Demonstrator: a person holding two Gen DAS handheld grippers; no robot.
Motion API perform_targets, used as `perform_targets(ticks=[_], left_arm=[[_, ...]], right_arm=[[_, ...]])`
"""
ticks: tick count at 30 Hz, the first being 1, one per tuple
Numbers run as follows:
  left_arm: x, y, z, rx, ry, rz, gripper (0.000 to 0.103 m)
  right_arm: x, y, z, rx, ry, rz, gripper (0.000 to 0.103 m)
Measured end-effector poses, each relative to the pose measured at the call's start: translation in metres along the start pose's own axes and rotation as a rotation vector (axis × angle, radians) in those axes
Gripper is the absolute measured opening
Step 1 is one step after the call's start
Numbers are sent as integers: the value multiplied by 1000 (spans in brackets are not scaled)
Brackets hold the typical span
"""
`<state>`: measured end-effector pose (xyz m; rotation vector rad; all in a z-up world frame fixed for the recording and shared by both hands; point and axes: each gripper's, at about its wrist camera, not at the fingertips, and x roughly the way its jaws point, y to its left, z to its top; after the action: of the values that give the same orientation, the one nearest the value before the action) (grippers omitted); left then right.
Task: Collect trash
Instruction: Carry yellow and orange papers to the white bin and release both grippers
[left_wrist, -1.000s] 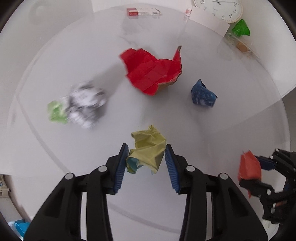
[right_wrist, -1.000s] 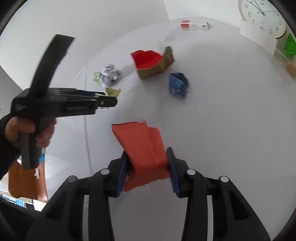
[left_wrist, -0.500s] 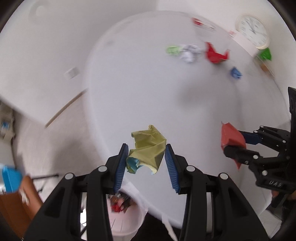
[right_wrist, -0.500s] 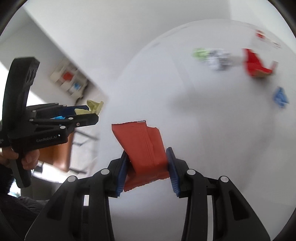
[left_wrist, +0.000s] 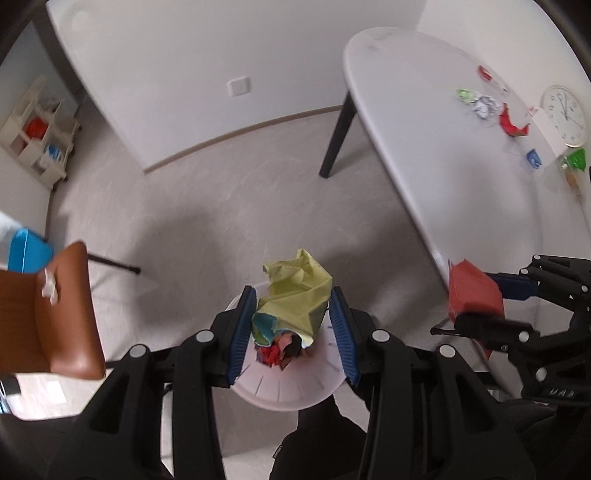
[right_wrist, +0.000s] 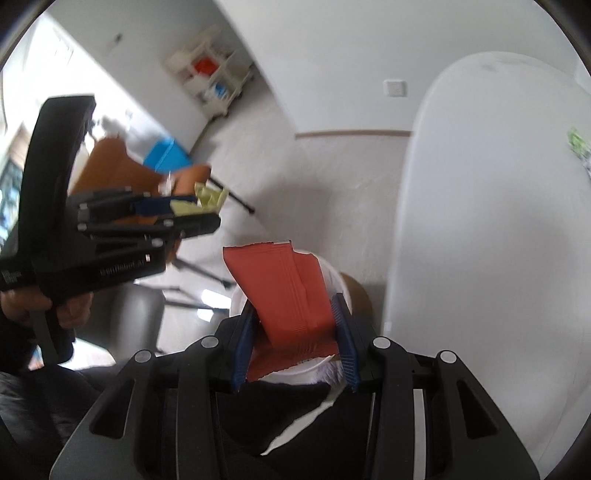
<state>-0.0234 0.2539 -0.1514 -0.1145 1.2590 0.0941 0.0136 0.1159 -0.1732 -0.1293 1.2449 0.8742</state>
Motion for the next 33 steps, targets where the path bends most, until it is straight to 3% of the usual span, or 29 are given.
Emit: perform_targets(ticks=[6, 11, 15, 17, 20, 29, 33], left_arm=[[11, 36, -28, -87, 28, 7, 40], [16, 63, -48, -144, 39, 28, 40], [25, 78, -57, -182, 65, 45, 40], [28, 81, -60, -195, 75, 46, 40], [32, 83, -63, -205, 82, 39, 40], [43, 68, -60, -172, 96, 5, 40], [54, 58, -60, -149, 113, -21, 40]], right_arm=[[54, 24, 12, -73, 91, 7, 40], [108, 50, 0, -192, 168, -4, 43], [147, 49, -7, -160, 253, 18, 81], [153, 51, -10, -140, 274, 25, 86], [142, 53, -9, -149, 247, 17, 97], [54, 76, -3, -256, 124, -50, 100], [23, 69, -6, -218, 74, -70, 100]])
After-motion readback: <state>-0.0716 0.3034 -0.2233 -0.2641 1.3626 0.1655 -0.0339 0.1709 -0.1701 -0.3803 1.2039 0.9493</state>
